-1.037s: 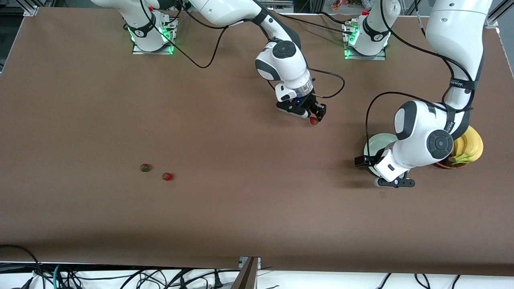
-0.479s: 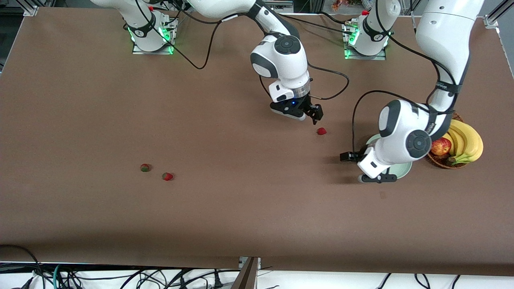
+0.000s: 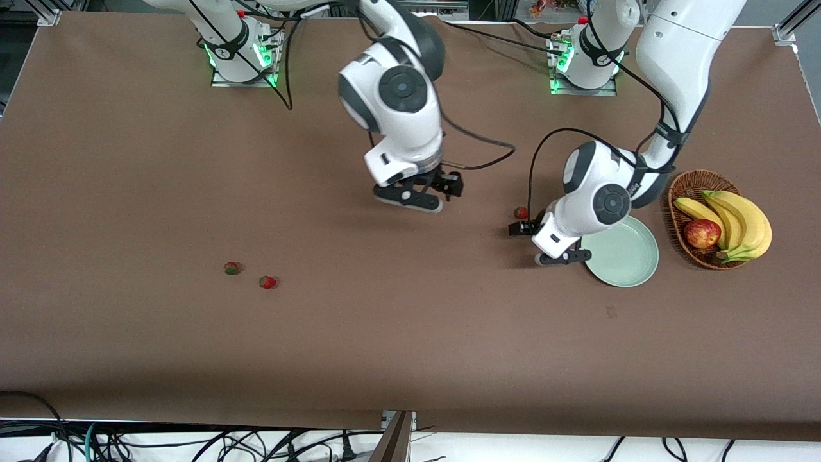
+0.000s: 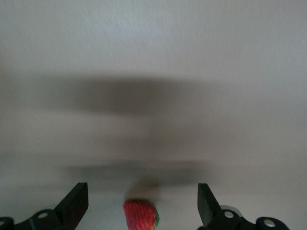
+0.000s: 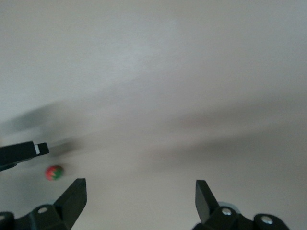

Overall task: Collect all strawberries into plate
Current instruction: 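Grasp the strawberry with the left gripper while the right gripper withdraws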

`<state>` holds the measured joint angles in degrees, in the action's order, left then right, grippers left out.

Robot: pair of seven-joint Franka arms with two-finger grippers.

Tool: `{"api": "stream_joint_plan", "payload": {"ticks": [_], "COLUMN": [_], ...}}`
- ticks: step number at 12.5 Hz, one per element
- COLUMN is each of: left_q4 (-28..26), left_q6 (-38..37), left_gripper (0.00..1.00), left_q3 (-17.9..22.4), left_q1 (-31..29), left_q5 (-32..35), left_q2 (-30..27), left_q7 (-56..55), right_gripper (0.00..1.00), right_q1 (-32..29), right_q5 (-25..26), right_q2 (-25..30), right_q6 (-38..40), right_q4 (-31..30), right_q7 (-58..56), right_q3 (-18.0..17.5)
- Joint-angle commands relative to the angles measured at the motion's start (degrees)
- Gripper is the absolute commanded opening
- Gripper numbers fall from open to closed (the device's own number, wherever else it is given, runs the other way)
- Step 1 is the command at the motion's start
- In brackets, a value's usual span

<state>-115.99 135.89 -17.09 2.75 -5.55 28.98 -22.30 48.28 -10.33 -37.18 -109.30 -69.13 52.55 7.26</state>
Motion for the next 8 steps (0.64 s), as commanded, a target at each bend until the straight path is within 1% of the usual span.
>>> {"api": "stream_joint_plan", "payload": {"ticks": [1,3,5,8], "left_q4": [-6.52,-8.8,-10.66,-10.66], "left_q6": [2.36,3.67,6.57,6.93], "left_gripper": [1.0,1.0,1.0,1.0], "left_q3": [-0.23,-0.32,-0.4,-0.76], "left_q1": [0.06,0.41,2.51,3.4], "left_q5": [0.02,0.02,0.37,5.45], "left_q2": [-4.63,-4.9,-4.72,-4.37], "left_q7": [-2.04,-2.57,-8.96,-15.13], "right_gripper": [1.0,1.0,1.0,1.0], "right_q1": [-3.88,-6.34,-6.62,-6.62], "right_q5": [-1.45,-1.45,-1.62,-5.3], "right_q2": [4.74,6.76,11.14,16.77], "right_q6": [4.87,7.95,6.74,-0.18], "right_q4": [-4.78,-7.05,-15.11,-28.64], "right_q7": [-11.11,-19.11,-28.24,-44.84], "right_q3": [0.38,1.61,5.55,12.58]}}
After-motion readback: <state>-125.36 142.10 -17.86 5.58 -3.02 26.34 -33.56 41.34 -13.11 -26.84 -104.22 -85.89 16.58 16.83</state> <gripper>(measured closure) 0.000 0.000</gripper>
